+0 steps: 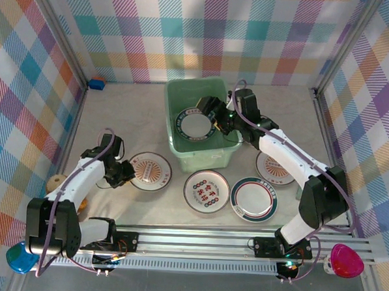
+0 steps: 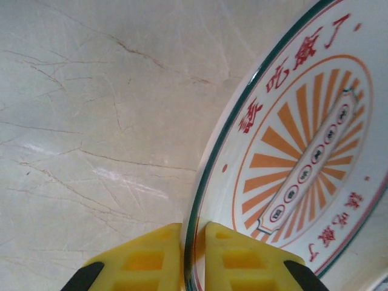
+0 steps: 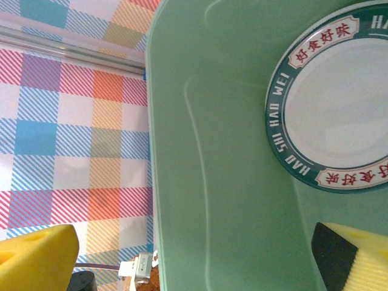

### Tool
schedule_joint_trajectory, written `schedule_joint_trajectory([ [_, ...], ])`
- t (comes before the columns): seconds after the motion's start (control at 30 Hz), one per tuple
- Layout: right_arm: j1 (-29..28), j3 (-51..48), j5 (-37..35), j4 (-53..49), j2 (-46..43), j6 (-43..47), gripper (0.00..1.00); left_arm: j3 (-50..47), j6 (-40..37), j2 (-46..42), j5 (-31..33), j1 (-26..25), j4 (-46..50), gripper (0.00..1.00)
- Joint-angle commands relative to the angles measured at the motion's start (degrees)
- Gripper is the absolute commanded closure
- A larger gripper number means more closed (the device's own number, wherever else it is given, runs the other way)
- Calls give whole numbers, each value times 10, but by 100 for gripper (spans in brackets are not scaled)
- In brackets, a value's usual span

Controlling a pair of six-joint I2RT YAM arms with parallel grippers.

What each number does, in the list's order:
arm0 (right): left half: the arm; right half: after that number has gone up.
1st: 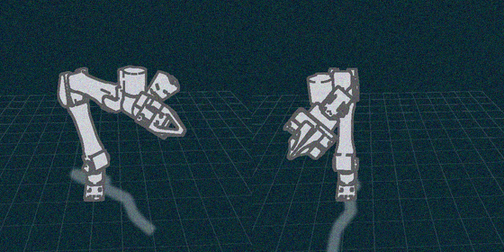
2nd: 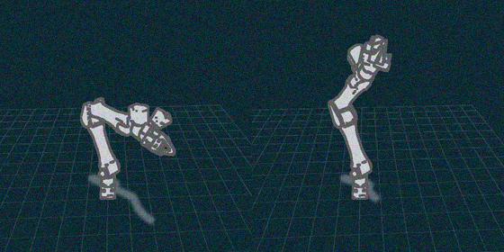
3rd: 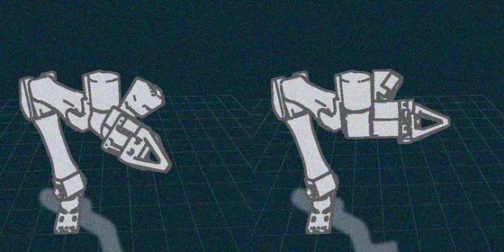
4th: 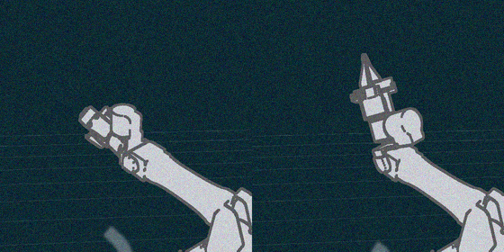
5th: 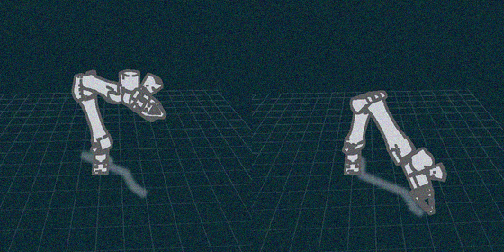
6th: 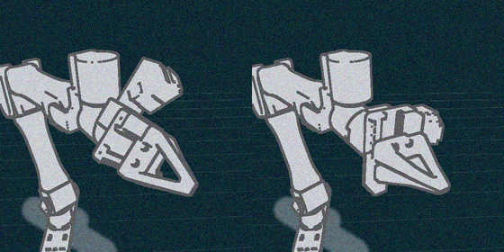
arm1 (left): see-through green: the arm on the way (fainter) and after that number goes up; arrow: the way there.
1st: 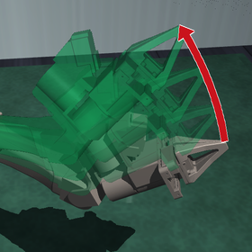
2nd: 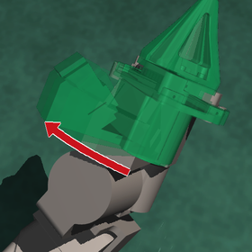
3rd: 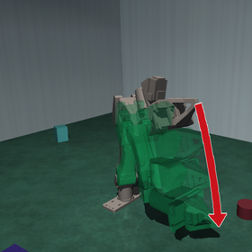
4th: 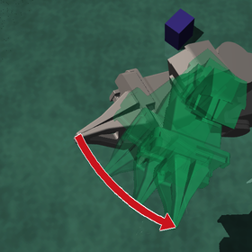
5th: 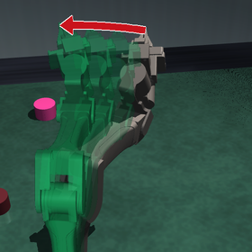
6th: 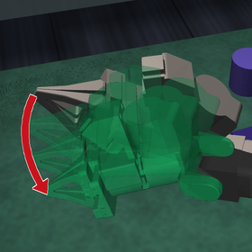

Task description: Place the plates into the plastic bin on the countertop

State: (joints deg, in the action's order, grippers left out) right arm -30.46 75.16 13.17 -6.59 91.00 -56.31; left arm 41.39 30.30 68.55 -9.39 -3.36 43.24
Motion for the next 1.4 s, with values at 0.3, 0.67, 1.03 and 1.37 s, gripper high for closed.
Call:
schedule_joint_trajectory([
  [0.3,-11,79,25,-26,32,4,1,111,-20,-3,21,-5,41,100],
  [0.67,-21,119,29,-42,59,6,1,188,-52,-6,-12,58,52,100],
  [1.03,-22,150,55,-4,75,36,5,390,-59,38,-49,103,63,100],
  [1.37,-21,125,116,97,81,21,28,441,23,57,-121,82,-38,100],
])
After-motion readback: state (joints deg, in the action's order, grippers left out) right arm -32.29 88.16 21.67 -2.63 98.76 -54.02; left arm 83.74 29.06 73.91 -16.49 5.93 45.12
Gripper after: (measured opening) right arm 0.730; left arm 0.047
